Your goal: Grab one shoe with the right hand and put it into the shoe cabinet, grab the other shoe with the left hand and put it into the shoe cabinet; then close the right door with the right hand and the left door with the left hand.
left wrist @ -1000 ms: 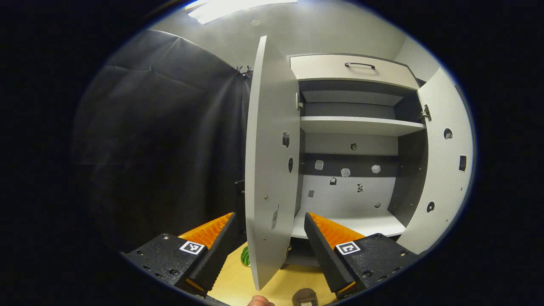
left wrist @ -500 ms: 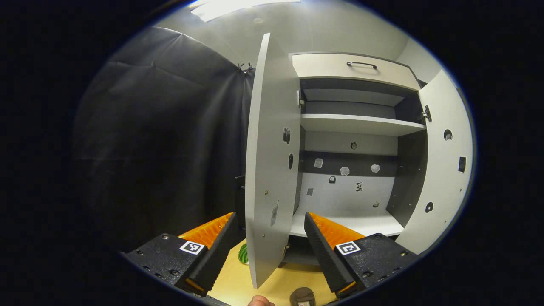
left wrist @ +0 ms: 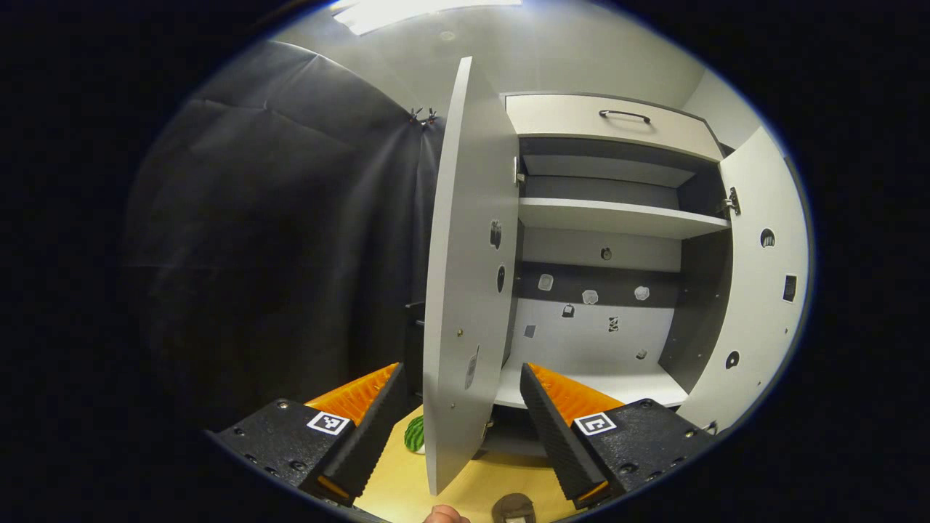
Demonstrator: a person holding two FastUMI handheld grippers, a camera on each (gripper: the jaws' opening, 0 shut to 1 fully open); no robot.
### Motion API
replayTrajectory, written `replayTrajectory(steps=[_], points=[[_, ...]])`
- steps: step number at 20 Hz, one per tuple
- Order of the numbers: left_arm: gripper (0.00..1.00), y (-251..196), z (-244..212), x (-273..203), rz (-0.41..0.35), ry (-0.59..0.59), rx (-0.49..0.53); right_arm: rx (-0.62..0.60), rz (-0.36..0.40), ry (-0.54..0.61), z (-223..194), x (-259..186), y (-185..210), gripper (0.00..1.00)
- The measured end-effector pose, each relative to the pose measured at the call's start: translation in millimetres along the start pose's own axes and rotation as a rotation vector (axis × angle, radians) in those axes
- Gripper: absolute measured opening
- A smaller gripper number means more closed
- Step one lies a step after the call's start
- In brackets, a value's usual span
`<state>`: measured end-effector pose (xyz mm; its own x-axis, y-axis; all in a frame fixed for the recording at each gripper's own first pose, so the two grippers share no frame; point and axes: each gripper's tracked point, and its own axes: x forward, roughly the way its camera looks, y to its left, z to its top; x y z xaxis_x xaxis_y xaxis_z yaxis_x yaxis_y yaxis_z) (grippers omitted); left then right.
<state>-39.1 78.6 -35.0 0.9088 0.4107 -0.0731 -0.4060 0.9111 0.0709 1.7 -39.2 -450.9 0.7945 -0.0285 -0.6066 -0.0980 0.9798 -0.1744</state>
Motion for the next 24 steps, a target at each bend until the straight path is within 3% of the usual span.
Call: replayTrajectory(steps=[4, 5, 6, 13, 17, 24], points=[[0.96, 2.9, 0.2, 0.5, 0.004, -0.004, -0.004, 0.017, 0.012, -0.141, 86.7, 0.1, -2.2, 0.0], [0.93, 4.4, 0.7, 1.1, 0.008, -0.006, -0.004, 0.018, 0.016, -0.174, 108.4, 0.0, -1.4, 0.05], [0.96, 5.9, 0.5, 1.4, 0.012, -0.008, -0.005, 0.022, 0.021, -0.205, 126.2, 1.0, -0.2, 0.05], [0.96, 13.0, -1.3, 4.8, 0.032, -0.007, 0.001, 0.035, 0.009, -0.374, 250.1, 38.5, -5.0, 0.05], [0.97, 19.2, -4.0, 7.0, 0.057, -0.003, 0.001, 0.04, -0.008, -0.404, 292.4, 75.9, -6.3, 0.04], [0.96, 36.6, -8.8, 13.0, 0.121, 0.008, -0.003, -0.007, 0.008, -0.366, 307.6, 135.2, 10.8, 0.04]])
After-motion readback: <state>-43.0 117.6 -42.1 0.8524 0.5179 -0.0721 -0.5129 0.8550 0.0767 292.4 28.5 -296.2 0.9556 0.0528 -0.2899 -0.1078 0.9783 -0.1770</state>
